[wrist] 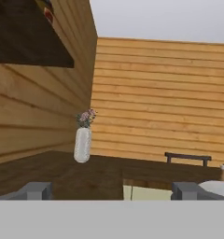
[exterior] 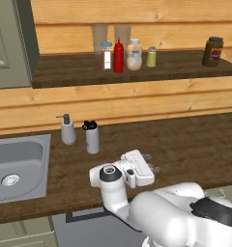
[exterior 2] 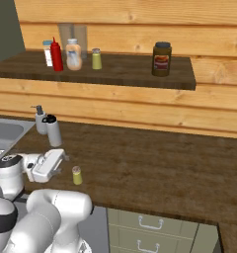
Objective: Put the shaker and condiment bottle from the counter next to their counterparts in the cabinet.
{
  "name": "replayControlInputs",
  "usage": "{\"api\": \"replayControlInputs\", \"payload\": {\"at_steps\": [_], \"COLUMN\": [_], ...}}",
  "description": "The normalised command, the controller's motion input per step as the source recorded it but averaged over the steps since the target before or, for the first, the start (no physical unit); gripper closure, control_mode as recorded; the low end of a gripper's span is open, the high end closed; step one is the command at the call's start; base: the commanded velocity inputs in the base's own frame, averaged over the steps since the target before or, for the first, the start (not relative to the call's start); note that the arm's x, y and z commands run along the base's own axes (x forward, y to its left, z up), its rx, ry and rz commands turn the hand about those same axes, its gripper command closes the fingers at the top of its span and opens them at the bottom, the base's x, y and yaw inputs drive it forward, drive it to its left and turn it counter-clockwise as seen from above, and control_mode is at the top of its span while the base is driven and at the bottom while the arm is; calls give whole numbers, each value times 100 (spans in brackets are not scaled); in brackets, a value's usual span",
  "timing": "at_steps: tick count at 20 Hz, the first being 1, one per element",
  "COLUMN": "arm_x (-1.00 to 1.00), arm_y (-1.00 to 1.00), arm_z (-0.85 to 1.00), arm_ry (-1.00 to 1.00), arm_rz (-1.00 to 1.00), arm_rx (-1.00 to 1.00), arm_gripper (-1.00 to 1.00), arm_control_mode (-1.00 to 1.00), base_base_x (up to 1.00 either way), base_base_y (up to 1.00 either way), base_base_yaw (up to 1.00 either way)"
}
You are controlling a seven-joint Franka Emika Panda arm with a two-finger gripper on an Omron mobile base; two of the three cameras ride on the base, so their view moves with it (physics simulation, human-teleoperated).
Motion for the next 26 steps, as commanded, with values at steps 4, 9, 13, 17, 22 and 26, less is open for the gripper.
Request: {"api": "replayControlInputs", "payload": {"at_steps": [4,9,13,17,22,26], "arm_x": [0,1,3,1,14,36], "arm_y": [0,0,0,0,0,10], "arm_z": [-10,-37,-44,-4,-10,-18], "arm_ry": [7,5,0,0,4,4], "arm_rz": [0,0,2,0,0,0], "arm_rx": [1,0,0,0,0,0], "arm_gripper": [-100,-100,-100,-100,-100,-100], "arm_control_mode": [-100,-100,-100,-100,-100,-100], "base_base_x": [0,0,0,0,0,0], "base_base_y": [0,0,0,0,0,0], "base_base_yaw": [0,0,0,0,0,0]}}
